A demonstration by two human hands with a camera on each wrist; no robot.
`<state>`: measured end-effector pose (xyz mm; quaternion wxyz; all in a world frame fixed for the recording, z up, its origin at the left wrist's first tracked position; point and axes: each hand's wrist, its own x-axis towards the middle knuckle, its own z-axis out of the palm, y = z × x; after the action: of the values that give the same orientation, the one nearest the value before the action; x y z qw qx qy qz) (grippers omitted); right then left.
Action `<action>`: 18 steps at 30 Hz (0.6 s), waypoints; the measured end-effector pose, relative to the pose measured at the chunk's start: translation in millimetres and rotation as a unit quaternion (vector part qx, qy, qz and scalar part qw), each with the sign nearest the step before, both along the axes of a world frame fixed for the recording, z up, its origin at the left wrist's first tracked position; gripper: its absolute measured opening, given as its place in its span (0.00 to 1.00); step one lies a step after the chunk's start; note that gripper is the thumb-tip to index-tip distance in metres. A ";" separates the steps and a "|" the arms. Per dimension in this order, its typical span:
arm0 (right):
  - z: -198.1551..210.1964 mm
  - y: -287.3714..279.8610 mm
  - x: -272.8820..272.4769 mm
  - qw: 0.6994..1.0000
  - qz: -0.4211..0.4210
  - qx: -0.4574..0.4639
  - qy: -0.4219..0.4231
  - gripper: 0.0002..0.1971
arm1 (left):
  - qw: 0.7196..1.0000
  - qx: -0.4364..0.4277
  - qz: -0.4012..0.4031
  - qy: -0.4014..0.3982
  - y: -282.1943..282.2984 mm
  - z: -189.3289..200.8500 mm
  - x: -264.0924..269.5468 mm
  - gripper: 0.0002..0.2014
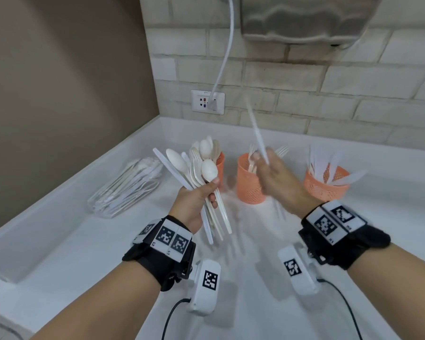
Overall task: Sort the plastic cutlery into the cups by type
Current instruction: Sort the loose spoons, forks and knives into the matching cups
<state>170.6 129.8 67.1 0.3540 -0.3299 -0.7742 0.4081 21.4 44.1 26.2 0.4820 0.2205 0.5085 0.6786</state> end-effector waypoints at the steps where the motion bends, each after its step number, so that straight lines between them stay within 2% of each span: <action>1: 7.8 8.7 8.0 0.999 -0.023 0.041 0.012 0.13 | 1.000 0.000 -0.005 0.005 1.0 0.2 5.1 0.05; 4: 37.2 35.0 31.8 0.984 -0.071 0.142 0.081 0.07 | 1.000 -0.002 -0.013 0.010 1.4 0.3 15.7 0.05; 6: 48.2 54.6 46.6 0.974 -0.102 0.163 0.119 0.08 | 1.000 -0.002 -0.012 0.003 0.8 -0.4 18.1 0.04; 9: 38.9 81.9 67.1 0.967 -0.158 0.123 0.156 0.10 | 1.000 -0.004 -0.007 -0.002 -0.8 -1.8 19.9 0.06; 12: 14.1 96.8 80.0 0.966 -0.196 0.069 0.152 0.11 | 1.000 0.017 -0.004 0.004 -2.0 -1.8 25.2 0.07; 14: -1.8 101.5 83.1 0.969 -0.200 0.037 0.139 0.11 | 1.000 0.022 -0.003 0.014 -2.4 -1.3 28.9 0.08; 18: -17.3 106.7 81.5 0.977 -0.173 0.000 0.124 0.05 | 1.000 0.022 -0.004 0.020 -1.0 -1.6 32.0 0.08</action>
<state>252.1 236.5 49.8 0.5122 -0.4056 -0.6557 0.3783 53.4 43.1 24.7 0.4699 0.2463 0.5023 0.6828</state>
